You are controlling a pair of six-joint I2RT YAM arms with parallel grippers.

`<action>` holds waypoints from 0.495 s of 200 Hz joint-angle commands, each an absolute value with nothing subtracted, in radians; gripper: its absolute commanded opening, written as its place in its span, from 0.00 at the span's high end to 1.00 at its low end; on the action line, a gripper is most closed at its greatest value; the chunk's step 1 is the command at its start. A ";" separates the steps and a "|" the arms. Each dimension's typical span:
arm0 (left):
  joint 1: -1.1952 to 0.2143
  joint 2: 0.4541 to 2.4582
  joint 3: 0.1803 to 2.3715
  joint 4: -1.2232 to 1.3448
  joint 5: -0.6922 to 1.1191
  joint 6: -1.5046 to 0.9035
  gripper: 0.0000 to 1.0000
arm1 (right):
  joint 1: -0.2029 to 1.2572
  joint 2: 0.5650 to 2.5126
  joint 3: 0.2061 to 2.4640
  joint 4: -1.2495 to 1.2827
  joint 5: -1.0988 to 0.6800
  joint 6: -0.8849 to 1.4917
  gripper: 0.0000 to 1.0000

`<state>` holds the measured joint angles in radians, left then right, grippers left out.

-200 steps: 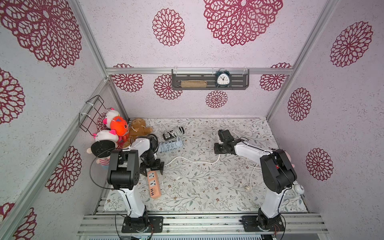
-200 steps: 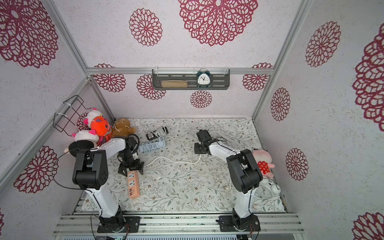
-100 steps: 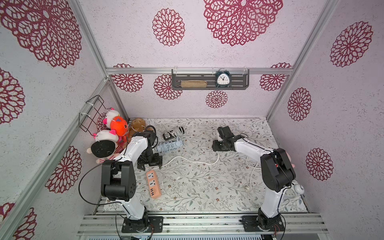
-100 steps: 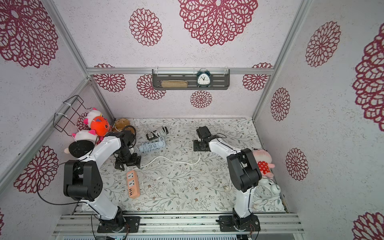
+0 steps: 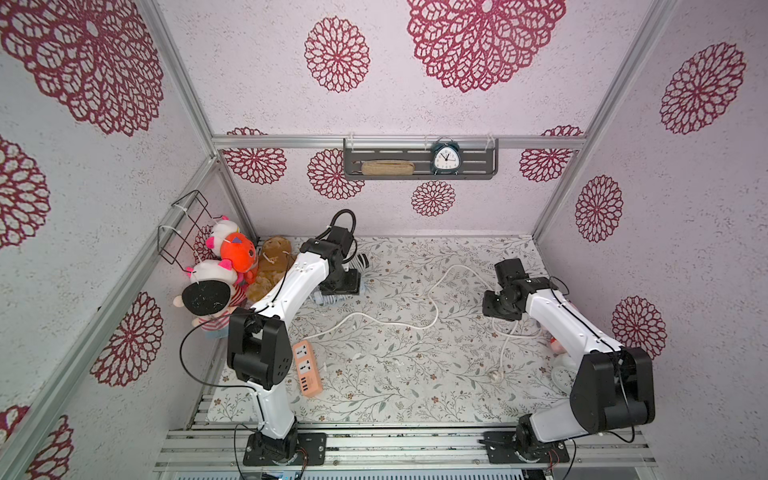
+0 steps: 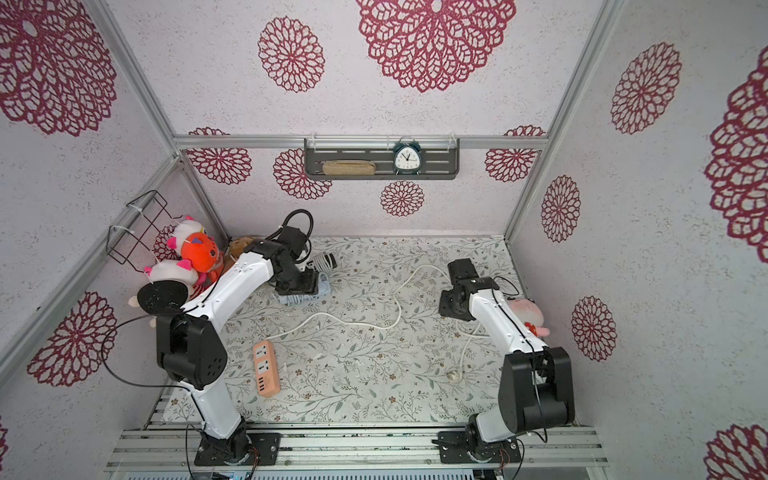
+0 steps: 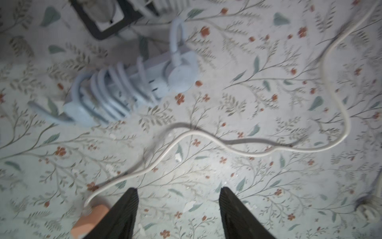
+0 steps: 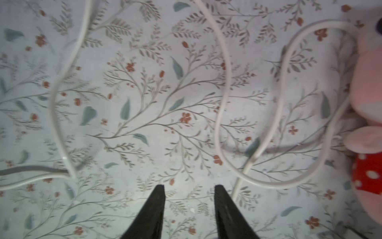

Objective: Unwrap the cord wrapped around the power strip
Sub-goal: Move the power cord to the center of the board.

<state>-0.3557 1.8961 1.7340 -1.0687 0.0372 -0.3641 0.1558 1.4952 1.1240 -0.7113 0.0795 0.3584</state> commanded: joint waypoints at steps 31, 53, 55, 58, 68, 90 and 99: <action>-0.379 1.943 1.714 -0.976 0.014 -0.369 0.33 | 0.261 1.813 1.484 -0.647 0.056 0.313 0.29; -0.376 1.902 1.654 -0.952 -0.024 -0.366 0.30 | 0.258 2.002 1.693 -0.664 0.147 0.262 0.24; -0.375 1.897 1.648 -0.949 -0.026 -0.366 0.29 | 0.256 2.018 1.711 -0.659 0.147 0.256 0.24; -0.375 1.890 1.639 -0.944 -0.028 -0.365 0.29 | 0.255 2.039 1.733 -0.651 0.145 0.249 0.24; -0.372 1.870 1.612 -0.927 -0.022 -0.364 0.29 | 0.251 2.125 1.836 -0.647 0.144 0.235 0.25; -0.370 1.838 1.583 -0.915 -0.012 -0.366 0.29 | 0.243 2.330 2.129 -0.742 0.185 0.211 0.28; -0.370 1.827 1.574 -0.915 -0.017 -0.366 0.29 | 0.237 2.406 2.235 -0.776 0.199 0.210 0.30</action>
